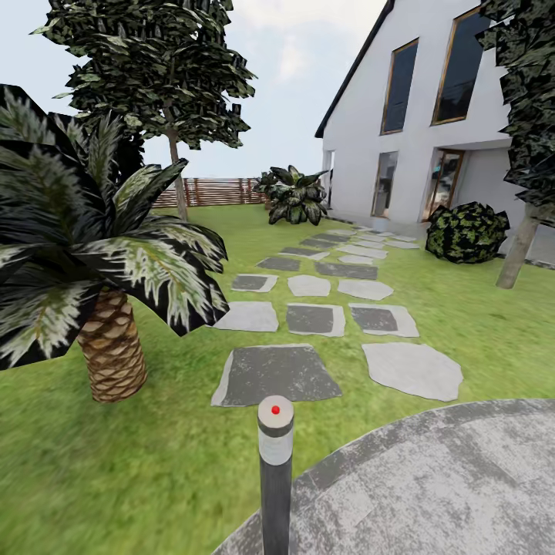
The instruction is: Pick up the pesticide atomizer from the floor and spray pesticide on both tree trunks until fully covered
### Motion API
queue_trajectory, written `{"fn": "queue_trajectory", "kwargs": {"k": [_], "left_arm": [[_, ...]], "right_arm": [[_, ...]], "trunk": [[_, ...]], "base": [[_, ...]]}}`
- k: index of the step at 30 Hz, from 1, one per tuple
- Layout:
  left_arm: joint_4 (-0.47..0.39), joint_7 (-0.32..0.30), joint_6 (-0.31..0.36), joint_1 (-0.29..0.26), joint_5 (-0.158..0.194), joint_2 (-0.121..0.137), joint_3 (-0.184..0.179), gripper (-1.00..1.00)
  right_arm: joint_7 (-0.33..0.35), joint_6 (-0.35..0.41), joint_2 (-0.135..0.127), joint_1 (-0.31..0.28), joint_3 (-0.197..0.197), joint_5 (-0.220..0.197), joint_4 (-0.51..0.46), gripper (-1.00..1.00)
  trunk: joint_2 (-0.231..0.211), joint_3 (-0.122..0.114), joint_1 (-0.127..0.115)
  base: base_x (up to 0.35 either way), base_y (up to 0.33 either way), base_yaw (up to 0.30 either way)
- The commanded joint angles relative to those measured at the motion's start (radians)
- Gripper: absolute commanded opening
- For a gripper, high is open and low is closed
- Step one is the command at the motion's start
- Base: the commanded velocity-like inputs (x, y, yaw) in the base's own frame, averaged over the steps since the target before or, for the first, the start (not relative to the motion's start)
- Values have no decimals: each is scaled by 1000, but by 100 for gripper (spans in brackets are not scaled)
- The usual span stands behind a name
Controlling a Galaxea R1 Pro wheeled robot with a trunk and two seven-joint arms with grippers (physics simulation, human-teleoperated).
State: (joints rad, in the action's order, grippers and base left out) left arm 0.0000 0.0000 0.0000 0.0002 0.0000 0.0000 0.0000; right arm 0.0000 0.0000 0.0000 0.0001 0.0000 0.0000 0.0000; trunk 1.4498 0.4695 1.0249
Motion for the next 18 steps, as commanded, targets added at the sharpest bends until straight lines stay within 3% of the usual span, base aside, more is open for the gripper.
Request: {"fn": "queue_trajectory", "kwargs": {"k": [1, 10, 18], "left_arm": [[0, 0, -2, 1, 2, 0, 2, 100], [2, 1, -2, 3, 3, 0, 2, 100], [4, 1, -2, 4, 2, 0, 2, 100]], "right_arm": [[-3, -6, 6, -6, -1, 3, -6, 100], [-3, -27, 52, -15, -3, 1, -33, 100], [-1, -51, 55, -15, -4, 1, -34, 100]], "trunk": [[0, 0, 0], [0, 0, 0], [0, 0, 0]], "base": [[0, 0, 0], [0, 0, 0], [0, 0, 0]]}}
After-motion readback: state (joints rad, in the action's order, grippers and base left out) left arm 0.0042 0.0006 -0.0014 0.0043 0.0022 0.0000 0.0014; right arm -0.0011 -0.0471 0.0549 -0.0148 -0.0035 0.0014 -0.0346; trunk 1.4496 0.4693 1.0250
